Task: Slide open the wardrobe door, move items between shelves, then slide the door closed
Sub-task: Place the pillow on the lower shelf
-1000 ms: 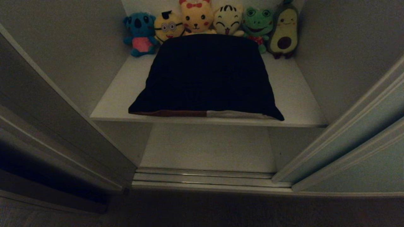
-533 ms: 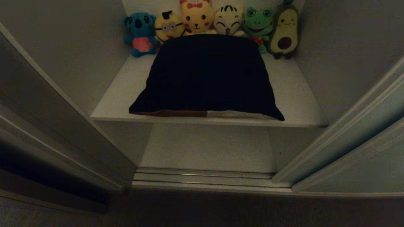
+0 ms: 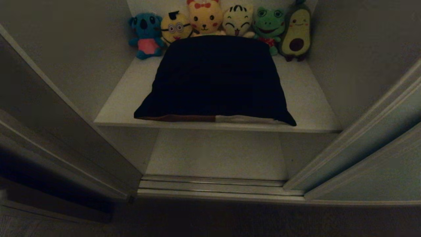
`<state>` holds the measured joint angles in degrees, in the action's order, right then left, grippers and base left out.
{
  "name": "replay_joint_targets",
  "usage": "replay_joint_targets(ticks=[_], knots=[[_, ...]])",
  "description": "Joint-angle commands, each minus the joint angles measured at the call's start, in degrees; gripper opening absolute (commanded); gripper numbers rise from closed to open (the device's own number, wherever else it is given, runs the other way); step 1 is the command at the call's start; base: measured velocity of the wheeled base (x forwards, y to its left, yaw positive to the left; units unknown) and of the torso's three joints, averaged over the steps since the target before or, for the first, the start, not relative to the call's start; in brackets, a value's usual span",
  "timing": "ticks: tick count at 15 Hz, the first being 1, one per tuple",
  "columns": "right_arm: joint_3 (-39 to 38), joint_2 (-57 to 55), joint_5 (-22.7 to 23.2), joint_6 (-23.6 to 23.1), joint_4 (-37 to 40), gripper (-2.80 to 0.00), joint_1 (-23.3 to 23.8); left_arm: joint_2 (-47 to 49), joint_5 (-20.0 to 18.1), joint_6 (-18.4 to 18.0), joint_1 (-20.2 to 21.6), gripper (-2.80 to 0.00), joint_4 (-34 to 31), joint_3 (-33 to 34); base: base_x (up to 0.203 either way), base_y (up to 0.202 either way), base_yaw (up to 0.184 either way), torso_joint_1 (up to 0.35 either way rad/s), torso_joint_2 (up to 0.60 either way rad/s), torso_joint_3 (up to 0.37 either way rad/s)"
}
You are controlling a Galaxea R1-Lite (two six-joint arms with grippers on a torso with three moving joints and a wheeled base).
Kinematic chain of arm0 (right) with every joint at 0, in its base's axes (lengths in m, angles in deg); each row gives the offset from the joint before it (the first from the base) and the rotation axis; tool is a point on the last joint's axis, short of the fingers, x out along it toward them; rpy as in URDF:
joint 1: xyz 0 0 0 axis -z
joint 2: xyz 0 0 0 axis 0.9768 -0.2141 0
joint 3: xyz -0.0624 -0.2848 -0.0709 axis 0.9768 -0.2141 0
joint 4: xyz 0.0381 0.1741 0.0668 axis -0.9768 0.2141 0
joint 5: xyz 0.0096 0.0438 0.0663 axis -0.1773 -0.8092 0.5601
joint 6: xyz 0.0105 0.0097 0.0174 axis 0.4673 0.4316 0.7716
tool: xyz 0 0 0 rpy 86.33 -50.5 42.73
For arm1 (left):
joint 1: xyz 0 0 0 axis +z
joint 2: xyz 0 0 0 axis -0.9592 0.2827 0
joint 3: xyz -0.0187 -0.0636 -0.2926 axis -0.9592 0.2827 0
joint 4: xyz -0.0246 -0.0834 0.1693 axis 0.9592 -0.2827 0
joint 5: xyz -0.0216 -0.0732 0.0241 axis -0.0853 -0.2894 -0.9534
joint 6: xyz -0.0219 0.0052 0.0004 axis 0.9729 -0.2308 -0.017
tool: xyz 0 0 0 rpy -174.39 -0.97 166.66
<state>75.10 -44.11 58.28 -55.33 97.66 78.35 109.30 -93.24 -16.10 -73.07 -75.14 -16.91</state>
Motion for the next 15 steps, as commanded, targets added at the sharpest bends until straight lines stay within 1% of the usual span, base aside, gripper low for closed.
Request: replay_joint_targets(ticks=[1, 3, 4, 5, 6, 8, 10, 11, 12, 14, 15], knots=[[0.95, -6.13, 3.20, -0.07, 0.04, -2.80, 0.28, 15.31, -1.41, 0.17, 0.02, -2.80, -0.26, -7.09, 0.000, 0.000, 0.000, 0.000, 0.00, 0.000], [1.07, -11.24, 4.12, -0.24, -1.19, -2.80, 0.27, 23.98, -2.15, 0.96, -0.05, -2.80, -0.37, -12.67, 0.000, 0.000, 0.000, 0.000, 0.00, 0.000], [1.19, -14.00, 4.29, -0.01, -3.49, -2.80, 0.24, 28.07, -2.38, 1.70, -0.43, -2.80, -0.55, -16.48, 0.000, 0.000, 0.000, 0.000, 0.00, 0.000], [1.29, -16.35, 4.34, 0.14, -6.57, -2.80, 0.09, 31.43, -2.43, 2.87, -1.73, -2.80, -0.95, -20.72, 0.000, 0.000, 0.000, 0.000, 0.00, 0.000], [1.75, -17.81, 4.37, 0.19, -8.31, -2.80, -0.41, 33.76, -2.41, 3.67, -3.43, -2.80, -1.80, -23.39, 0.000, 0.000, 0.000, 0.000, 0.00, 0.000], [3.83, -20.52, 4.38, 0.27, -8.87, -2.80, -3.71, 38.66, -2.58, 4.99, -6.32, -2.80, -3.42, -27.23, 0.000, 0.000, 0.000, 0.000, 0.00, 0.000], [5.98, -24.84, 3.71, 0.50, -9.01, -2.80, -7.32, 44.08, -2.62, 8.01, -8.14, -2.80, -3.46, -30.39, 0.000, 0.000, 0.000, 0.000, 0.00, 0.000], [7.00, -26.61, 2.53, 0.57, -9.05, -2.80, -9.14, 46.38, -2.61, 9.23, -8.73, -2.80, -3.45, -32.03, 0.000, 0.000, 0.000, 0.000, 0.00, 0.000], [7.73, -28.77, 0.61, 0.67, -9.15, -2.80, -12.17, 48.42, -2.60, 10.08, -9.14, -2.80, -3.55, -34.43, 0.000, 0.000, 0.000, 0.000, 0.00, 0.000], [8.29, -32.74, -5.97, 1.67, -11.54, -2.80, -18.44, 51.49, -2.36, 10.88, -10.26, -2.80, -4.11, -37.60, 0.000, 0.000, 0.000, 0.000, 0.00, 0.000], [8.21, -34.84, -10.32, 3.00, -14.67, -2.80, -22.02, 53.46, -2.26, 11.21, -10.47, -2.80, -4.12, -38.92, 0.000, 0.000, 0.000, 0.000, 0.00, 0.000]])
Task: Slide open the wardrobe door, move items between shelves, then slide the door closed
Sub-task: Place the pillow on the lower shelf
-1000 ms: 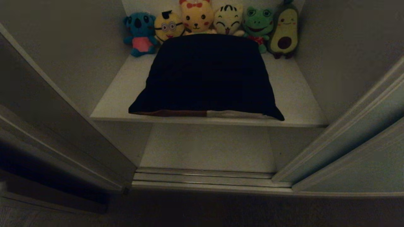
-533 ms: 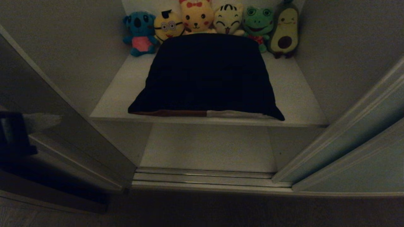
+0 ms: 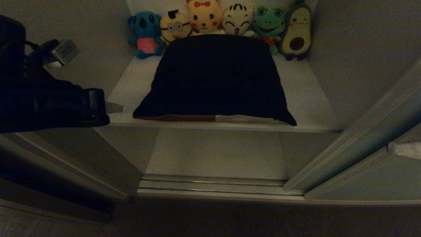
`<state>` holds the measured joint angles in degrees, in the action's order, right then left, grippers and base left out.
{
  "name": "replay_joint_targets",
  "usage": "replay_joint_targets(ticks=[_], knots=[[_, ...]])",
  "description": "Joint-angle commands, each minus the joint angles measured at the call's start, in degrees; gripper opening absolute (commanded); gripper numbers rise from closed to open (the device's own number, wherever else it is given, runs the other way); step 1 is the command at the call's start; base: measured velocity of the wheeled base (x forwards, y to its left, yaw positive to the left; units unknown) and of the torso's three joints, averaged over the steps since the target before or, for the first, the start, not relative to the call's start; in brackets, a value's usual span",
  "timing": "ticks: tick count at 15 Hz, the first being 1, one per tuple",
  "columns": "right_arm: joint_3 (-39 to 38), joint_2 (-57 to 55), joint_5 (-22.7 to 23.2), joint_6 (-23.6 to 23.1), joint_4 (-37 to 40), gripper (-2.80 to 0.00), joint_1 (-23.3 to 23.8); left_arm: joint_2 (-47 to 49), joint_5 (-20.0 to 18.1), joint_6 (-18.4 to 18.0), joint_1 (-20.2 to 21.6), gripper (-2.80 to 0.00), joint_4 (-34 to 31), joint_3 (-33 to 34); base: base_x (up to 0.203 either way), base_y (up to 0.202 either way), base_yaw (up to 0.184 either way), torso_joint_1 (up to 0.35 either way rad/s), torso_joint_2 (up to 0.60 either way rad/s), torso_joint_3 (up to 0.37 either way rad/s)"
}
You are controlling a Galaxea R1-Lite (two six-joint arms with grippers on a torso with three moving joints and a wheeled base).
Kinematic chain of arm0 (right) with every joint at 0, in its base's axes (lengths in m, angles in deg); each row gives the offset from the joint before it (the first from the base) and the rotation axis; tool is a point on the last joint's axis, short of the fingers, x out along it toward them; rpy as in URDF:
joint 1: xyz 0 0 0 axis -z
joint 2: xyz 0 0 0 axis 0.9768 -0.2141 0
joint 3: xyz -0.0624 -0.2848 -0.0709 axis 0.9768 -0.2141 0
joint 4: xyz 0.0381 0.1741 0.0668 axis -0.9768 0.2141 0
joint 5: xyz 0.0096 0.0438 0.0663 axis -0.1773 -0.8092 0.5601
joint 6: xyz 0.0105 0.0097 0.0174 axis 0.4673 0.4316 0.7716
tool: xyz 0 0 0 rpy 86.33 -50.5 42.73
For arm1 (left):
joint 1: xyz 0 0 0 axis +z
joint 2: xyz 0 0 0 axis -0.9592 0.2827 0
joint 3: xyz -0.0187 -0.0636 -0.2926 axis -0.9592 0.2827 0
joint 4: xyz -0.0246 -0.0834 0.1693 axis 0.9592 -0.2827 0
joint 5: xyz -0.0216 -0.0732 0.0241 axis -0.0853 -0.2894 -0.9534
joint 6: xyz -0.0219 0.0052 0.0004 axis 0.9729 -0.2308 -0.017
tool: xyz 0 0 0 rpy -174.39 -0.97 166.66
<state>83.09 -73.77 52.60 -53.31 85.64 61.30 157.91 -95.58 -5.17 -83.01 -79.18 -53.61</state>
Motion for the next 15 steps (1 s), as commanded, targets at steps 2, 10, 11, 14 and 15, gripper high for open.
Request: replay_joint_targets(ticks=[2, 10, 11, 14, 15], knots=[[0.25, -9.63, -12.93, 4.21, -9.49, -2.80, -9.03, 7.90, 0.28, 1.56, -1.07, -2.80, 0.18, -4.98, 0.000, 0.000, 0.000, 0.000, 0.00, 0.000], [-0.87, -17.23, -14.63, 9.23, -18.69, -2.80, -9.07, 12.64, 1.47, 4.76, -2.25, -2.80, 0.71, -12.80, 0.000, 0.000, 0.000, 0.000, 0.00, 0.000], [-0.88, -17.72, -14.56, 9.28, -18.81, -2.80, -8.67, 12.74, 1.51, 4.94, -2.44, -2.80, 0.71, -13.30, 0.000, 0.000, 0.000, 0.000, 0.00, 0.000], [-0.53, -19.83, -14.26, 9.22, -18.82, 0.00, -6.00, 13.28, 1.32, 6.65, -2.52, 0.00, 1.52, -13.48, 0.000, 0.000, 0.000, 0.000, 0.00, 0.000], [-0.82, -20.29, -13.64, 9.18, -18.89, 0.00, -5.10, 13.44, 1.00, 7.65, -2.52, 0.00, 1.77, -13.39, 0.000, 0.000, 0.000, 0.000, 0.00, 0.000]])
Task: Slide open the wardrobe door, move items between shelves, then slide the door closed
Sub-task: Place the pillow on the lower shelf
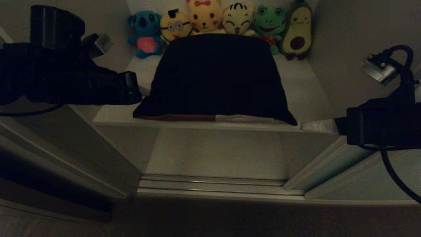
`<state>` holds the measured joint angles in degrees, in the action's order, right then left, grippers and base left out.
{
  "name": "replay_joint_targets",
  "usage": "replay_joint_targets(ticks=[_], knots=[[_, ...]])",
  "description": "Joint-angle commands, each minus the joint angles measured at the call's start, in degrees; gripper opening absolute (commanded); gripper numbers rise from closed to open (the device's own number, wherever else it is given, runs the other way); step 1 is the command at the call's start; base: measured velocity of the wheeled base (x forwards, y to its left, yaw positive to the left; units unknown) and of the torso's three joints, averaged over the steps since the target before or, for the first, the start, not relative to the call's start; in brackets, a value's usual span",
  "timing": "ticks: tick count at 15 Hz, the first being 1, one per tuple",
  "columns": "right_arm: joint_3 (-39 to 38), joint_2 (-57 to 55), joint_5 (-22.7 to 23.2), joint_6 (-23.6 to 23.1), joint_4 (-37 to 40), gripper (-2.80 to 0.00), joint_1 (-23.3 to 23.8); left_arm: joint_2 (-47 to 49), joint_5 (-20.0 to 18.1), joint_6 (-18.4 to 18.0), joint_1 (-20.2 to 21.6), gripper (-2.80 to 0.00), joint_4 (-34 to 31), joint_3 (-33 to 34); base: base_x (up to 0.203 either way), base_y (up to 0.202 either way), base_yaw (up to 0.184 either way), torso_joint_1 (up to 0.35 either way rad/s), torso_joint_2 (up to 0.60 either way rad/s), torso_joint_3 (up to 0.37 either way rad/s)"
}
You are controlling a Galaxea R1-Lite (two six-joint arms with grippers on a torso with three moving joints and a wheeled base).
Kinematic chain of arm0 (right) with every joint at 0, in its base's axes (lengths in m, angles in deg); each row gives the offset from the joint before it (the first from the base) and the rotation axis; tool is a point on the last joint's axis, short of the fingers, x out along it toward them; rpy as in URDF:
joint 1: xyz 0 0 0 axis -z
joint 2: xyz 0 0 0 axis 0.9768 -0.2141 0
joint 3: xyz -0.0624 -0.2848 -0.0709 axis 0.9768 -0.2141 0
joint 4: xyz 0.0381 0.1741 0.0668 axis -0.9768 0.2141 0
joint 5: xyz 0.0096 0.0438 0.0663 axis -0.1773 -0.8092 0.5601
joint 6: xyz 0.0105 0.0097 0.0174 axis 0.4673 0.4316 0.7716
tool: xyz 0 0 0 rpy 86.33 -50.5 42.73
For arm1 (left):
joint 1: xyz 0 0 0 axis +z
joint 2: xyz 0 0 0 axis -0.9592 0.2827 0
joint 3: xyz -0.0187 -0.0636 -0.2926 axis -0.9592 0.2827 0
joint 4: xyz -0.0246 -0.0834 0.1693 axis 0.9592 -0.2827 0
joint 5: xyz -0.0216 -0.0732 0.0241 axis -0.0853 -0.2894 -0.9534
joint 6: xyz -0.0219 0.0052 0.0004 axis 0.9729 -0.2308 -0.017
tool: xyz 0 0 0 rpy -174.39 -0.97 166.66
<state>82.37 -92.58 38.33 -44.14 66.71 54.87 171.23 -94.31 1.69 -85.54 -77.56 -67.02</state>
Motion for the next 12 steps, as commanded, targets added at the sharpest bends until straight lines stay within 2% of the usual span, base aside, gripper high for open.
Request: replay_joint_targets(ticks=[1, 5, 7, 8, 11, 12], knots=[[-0.07, -1.68, 1.13, 0.00, 0.04, 0.00, 1.41, 0.13, -0.29, 0.98, 0.09, 0.00, 0.15, 0.37, 0.000, 0.000, 0.000, 0.000, 0.00, 0.000], [0.10, -2.03, 4.39, 1.27, -0.27, 0.00, 1.82, 2.18, -0.16, 0.69, 0.09, 0.00, 1.08, 1.53, 0.000, 0.000, 0.000, 0.000, 0.00, 0.000], [-0.22, -2.76, 6.24, 1.32, -2.62, 0.00, 3.80, 3.85, -0.04, 0.47, 0.12, 0.00, 1.99, 2.18, 0.000, 0.000, 0.000, 0.000, 0.00, 0.000], [-0.41, -2.89, 7.37, 1.36, -3.26, 0.00, 4.48, 5.29, -0.12, 0.76, 0.25, 0.00, 4.84, 2.80, 0.000, 0.000, 0.000, 0.000, 0.00, 0.000], [-2.60, -3.10, 11.73, 1.32, -4.98, 0.00, 6.08, 8.28, -1.33, 2.21, 0.50, 0.00, 19.62, 7.89, 0.000, 0.000, 0.000, 0.000, 0.00, 0.000], [-2.95, -3.54, 12.22, 1.32, -5.68, 0.00, 6.16, 8.78, -3.86, 3.33, 0.59, 0.00, 23.58, 9.26, 0.000, 0.000, 0.000, 0.000, 0.00, 0.000]])
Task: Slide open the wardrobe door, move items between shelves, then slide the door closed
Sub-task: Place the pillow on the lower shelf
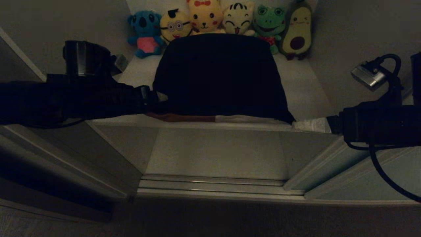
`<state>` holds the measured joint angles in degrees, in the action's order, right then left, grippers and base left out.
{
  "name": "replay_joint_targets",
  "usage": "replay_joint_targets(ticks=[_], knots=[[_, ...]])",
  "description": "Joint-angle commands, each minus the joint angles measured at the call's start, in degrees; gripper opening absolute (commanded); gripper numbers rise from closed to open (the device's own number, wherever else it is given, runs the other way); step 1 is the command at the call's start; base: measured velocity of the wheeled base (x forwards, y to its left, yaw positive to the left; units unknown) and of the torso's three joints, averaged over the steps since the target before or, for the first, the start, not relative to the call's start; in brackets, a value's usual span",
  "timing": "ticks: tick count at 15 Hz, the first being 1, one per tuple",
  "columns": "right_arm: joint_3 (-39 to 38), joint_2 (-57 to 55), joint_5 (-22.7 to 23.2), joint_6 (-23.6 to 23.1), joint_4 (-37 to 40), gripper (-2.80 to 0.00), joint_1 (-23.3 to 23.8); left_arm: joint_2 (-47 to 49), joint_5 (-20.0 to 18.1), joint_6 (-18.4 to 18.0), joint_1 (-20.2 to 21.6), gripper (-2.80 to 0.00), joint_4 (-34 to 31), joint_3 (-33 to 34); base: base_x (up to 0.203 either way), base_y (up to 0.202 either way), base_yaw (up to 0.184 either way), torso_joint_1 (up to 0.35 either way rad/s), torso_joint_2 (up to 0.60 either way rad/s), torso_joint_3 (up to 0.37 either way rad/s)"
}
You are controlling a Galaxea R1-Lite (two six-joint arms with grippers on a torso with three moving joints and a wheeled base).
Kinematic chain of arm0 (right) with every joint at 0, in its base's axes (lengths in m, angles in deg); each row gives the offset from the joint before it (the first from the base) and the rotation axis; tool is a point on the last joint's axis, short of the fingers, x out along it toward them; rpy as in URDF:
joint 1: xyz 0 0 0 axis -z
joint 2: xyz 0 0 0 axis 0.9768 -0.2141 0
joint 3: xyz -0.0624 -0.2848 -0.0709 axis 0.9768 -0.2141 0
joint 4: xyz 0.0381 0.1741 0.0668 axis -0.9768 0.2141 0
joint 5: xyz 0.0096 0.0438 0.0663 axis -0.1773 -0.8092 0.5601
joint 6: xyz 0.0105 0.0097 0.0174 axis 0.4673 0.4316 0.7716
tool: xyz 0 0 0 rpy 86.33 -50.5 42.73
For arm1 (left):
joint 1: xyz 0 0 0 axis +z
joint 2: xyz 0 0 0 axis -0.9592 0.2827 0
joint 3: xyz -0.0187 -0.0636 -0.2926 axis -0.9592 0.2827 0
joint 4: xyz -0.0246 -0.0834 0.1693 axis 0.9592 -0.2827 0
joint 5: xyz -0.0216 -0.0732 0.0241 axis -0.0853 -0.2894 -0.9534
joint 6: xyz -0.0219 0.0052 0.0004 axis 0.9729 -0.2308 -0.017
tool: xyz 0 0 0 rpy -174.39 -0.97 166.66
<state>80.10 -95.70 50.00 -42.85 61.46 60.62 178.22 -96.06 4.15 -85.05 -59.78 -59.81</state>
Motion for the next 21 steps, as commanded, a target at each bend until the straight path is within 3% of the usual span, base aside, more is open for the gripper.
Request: replay_joint_targets(ticks=[1, 3, 7, 11, 14, 21], knots=[[-0.70, -0.89, 0.70, 0.03, -1.47, 0.00, 0.41, 1.89, -4.98, 3.20, 0.48, 0.00, 7.24, 2.48, 0.000, 0.000, 0.000, 0.000, 0.00, 0.000], [-0.80, -1.57, 0.85, 0.03, -3.33, 0.00, 0.41, 1.22, -9.48, 7.43, 1.34, 0.00, 7.63, 1.73, 0.000, 0.000, 0.000, 0.000, 0.00, 0.000], [-1.21, -2.07, 2.55, 0.03, -3.50, 0.00, 0.76, -0.70, -22.27, 18.39, 4.94, 0.00, 7.78, -0.53, 0.000, 0.000, 0.000, 0.000, 0.00, 0.000], [-0.99, -3.98, 3.59, 0.50, -5.98, 0.00, 2.64, -0.19, -22.85, 19.06, 4.97, 0.00, 7.67, -0.10, 0.000, 0.000, 0.000, 0.000, 0.00, 0.000], [-1.51, -5.78, 6.19, 4.33, -10.18, 0.00, 5.60, 0.47, -22.66, 18.49, 4.97, 0.00, 7.76, 2.04, 0.000, 0.000, 0.000, 0.000, 0.00, 0.000], [-4.84, -6.34, 7.84, 3.74, -15.97, 0.00, 11.34, 0.97, -22.51, 16.89, 3.63, 0.00, 7.60, 1.32, 0.000, 0.000, 0.000, 0.000, 0.00, 0.000]])
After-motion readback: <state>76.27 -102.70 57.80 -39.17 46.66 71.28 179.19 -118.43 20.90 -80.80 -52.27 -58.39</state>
